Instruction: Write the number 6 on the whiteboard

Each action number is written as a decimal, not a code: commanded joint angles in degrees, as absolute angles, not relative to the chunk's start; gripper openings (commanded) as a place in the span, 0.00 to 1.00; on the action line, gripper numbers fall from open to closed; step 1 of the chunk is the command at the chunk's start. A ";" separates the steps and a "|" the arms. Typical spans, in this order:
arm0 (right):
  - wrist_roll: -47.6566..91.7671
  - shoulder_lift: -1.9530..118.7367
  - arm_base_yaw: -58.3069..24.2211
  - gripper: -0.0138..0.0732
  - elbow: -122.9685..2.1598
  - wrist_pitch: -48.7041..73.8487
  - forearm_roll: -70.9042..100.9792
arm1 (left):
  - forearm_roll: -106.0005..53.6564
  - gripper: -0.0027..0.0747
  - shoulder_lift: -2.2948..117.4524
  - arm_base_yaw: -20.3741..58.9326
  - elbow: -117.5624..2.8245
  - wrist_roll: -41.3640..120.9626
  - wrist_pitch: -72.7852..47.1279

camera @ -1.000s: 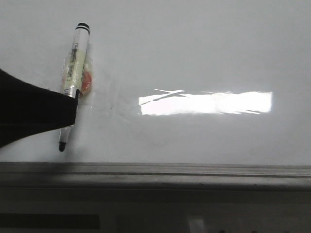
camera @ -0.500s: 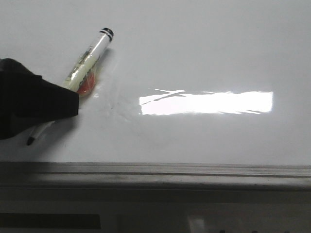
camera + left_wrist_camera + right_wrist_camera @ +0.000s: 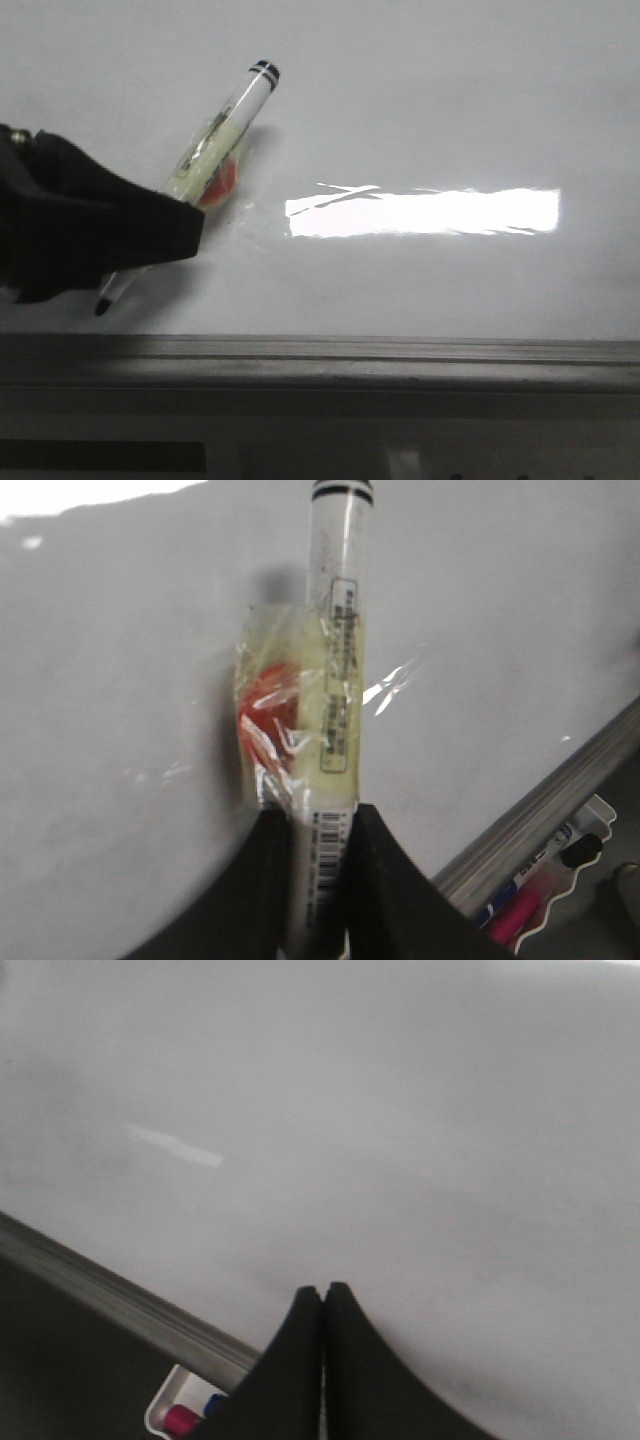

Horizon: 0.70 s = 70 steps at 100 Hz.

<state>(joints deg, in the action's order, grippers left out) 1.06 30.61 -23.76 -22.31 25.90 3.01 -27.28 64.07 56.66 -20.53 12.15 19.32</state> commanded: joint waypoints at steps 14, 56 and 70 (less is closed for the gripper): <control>3.82 40.01 -35.37 0.30 -32.05 19.14 3.45 | -11.85 0.01 63.40 58.13 -24.37 11.60 23.42; 3.82 51.56 -47.26 0.61 -42.49 16.82 7.26 | 2.05 0.01 63.40 60.60 -24.37 11.60 25.92; 3.82 53.69 -47.26 0.52 -42.66 15.48 9.90 | 2.55 0.01 63.40 60.60 -24.27 11.60 26.17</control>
<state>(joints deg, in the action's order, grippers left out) 3.37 53.00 -47.14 -40.47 20.21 8.51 2.25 64.10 60.17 -22.50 12.15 20.97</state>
